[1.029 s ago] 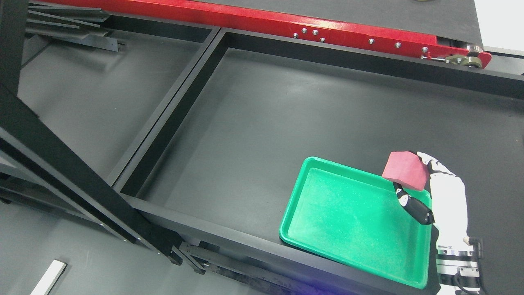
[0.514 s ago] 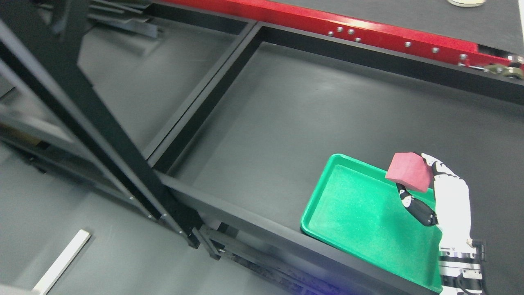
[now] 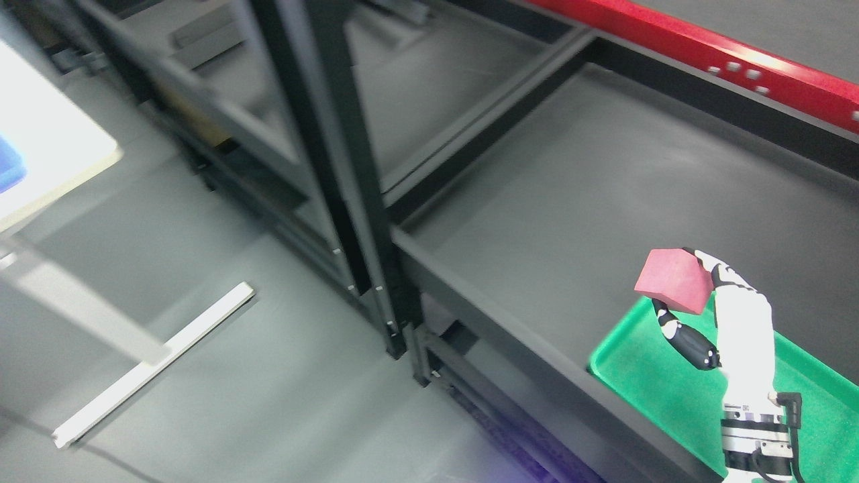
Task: Pick pink block from left shelf to tray
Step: 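Turn and drive toward the white desk holding the cube in the right hand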
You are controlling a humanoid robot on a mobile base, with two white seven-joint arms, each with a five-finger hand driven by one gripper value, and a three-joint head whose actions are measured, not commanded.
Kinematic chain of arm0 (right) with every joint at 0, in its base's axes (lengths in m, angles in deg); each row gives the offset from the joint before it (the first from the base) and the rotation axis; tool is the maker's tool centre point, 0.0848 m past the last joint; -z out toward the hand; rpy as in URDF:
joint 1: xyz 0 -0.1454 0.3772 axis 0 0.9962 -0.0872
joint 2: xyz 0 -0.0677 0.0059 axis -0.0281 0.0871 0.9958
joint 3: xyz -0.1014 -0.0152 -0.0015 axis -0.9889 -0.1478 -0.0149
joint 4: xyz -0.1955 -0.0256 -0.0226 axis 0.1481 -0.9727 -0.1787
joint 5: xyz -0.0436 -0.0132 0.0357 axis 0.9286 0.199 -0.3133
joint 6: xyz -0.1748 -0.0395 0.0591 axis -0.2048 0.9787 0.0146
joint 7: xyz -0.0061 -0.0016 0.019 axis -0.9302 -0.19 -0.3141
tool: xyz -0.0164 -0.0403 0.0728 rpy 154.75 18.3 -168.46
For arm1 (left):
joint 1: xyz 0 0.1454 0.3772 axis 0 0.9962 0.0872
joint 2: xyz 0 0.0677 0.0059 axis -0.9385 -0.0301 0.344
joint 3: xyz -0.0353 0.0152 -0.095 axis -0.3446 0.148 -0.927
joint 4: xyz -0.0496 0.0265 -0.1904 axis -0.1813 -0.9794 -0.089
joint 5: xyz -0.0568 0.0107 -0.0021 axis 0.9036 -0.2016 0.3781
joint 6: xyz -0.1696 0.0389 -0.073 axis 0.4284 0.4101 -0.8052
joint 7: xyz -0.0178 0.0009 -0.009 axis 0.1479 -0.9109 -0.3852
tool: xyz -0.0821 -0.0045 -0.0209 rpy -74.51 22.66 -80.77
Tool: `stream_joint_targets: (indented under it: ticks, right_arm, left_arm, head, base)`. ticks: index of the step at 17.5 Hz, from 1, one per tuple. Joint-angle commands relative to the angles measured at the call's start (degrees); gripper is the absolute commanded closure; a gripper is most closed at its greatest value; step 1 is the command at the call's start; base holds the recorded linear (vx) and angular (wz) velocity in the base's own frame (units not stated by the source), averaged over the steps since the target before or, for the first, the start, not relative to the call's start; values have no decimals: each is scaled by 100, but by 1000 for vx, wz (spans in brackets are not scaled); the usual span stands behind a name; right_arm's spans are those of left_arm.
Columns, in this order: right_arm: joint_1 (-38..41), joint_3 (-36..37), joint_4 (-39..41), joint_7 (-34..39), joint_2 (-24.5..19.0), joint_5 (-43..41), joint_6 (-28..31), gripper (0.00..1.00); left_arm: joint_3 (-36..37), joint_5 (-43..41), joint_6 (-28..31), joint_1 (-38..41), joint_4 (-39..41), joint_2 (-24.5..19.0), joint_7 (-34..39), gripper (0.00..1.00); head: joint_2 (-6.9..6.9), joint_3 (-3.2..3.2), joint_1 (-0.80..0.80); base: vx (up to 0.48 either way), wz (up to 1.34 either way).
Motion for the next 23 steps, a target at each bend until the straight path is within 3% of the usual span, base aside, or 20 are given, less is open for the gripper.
stream_joint_targets:
  ticks: [1, 14, 23]
  right_arm:
    - [-11, 17, 8, -2, 94, -9, 3, 98]
    - [-20, 17, 8, -2, 94, -53, 3, 98]
    - [-20, 17, 8, -2, 94, -53, 3, 98]
  left_arm:
    - [0, 44, 4, 0, 100, -100, 0, 0]
    - [0, 44, 4, 0, 100, -100, 0, 0]
    - [0, 44, 4, 0, 100, -100, 0, 0]
  head:
    - [0, 0, 0]
    - [0, 0, 0]
    - [1, 0, 0]
  base:
    - [-93, 709]
    - [-137, 866]
    - [-58, 417]
